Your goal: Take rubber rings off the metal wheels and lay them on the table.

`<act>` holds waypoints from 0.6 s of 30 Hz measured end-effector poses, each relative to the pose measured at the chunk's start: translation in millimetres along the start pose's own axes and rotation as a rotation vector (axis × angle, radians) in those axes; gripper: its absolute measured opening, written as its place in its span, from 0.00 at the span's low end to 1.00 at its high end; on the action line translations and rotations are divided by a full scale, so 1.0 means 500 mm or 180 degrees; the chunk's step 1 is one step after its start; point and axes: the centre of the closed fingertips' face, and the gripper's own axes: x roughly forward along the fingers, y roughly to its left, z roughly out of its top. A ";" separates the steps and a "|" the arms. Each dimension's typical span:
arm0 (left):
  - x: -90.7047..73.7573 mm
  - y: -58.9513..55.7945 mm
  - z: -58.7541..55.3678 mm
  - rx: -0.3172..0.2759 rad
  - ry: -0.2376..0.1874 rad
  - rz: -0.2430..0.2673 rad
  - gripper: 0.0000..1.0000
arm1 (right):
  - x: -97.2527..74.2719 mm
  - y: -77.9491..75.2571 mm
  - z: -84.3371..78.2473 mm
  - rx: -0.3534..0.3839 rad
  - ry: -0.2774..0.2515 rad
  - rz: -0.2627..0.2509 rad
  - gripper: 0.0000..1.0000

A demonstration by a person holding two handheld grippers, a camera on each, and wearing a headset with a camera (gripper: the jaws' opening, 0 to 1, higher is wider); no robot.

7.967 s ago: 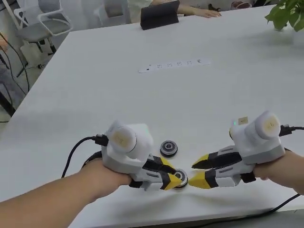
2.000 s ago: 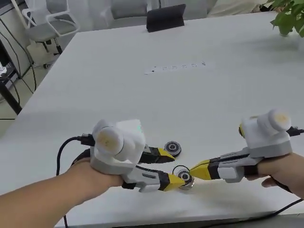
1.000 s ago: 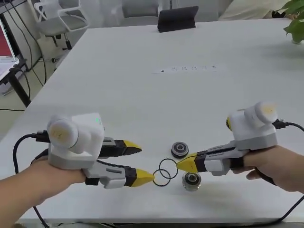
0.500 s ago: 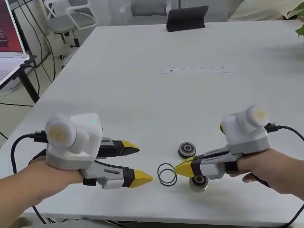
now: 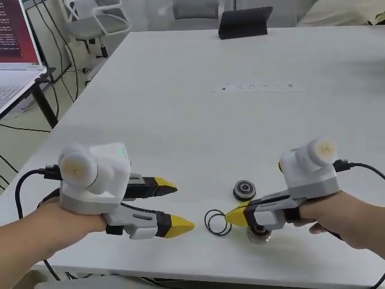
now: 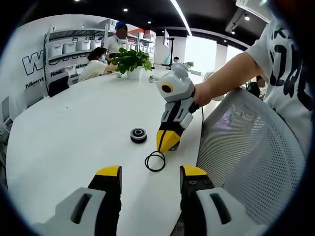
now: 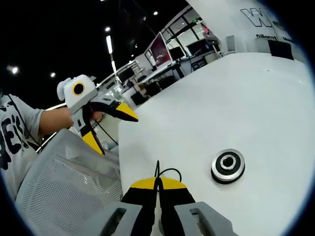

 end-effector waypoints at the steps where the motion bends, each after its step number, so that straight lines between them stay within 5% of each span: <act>1: -0.001 0.000 -0.001 -0.0002 0.0000 0.0002 0.44 | 0.000 -0.003 -0.003 0.0002 0.0012 -0.0015 0.00; 18: 0.000 0.002 -0.003 0.0002 0.0013 0.0006 0.44 | -0.007 -0.027 -0.005 0.0054 0.0029 -0.0167 0.01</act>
